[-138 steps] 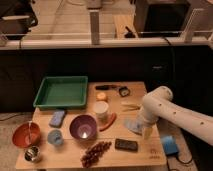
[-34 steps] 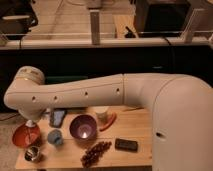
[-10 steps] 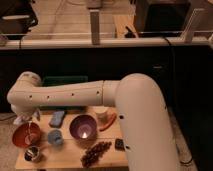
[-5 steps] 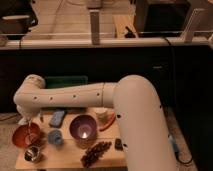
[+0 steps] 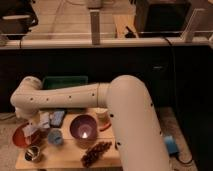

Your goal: Place towel in red bowl

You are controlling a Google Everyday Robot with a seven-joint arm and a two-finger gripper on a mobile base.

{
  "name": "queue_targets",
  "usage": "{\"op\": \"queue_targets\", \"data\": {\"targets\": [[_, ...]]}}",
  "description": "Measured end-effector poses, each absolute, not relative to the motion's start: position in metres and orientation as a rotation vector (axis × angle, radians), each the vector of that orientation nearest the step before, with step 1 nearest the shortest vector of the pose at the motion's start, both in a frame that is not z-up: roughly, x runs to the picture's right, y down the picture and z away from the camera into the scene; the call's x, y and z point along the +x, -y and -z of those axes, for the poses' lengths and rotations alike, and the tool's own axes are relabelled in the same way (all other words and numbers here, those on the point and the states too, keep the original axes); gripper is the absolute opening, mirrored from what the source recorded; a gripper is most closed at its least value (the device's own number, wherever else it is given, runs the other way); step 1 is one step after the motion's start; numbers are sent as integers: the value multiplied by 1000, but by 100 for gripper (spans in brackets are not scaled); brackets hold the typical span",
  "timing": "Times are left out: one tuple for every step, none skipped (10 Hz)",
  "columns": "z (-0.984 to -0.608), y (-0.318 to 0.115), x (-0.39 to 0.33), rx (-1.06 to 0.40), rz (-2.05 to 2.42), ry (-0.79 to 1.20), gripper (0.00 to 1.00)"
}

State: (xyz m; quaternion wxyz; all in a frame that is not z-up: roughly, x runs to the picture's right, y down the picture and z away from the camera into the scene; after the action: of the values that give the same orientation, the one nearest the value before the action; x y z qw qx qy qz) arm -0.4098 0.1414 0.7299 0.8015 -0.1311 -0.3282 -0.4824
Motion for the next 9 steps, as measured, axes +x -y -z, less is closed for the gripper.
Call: {"op": "queue_targets", "data": {"targets": [[-729,-145,-413,-296,1053,680,80],[-728,-146,-414,-308,1064,661,80],[-729,-147,-415,-324,1080,628,80],[-728,-148,-418,-328,1090,617,80],[-729,-148,-417,-328,1090,616,80],[-730,-147,-416,-327,1088,613,80],[-729,-149,-418,-329,1090,617,80],[-729,-148,-417,-328,1089,616,80],[-729,-148,-416,-328,1088,615,80]]}}
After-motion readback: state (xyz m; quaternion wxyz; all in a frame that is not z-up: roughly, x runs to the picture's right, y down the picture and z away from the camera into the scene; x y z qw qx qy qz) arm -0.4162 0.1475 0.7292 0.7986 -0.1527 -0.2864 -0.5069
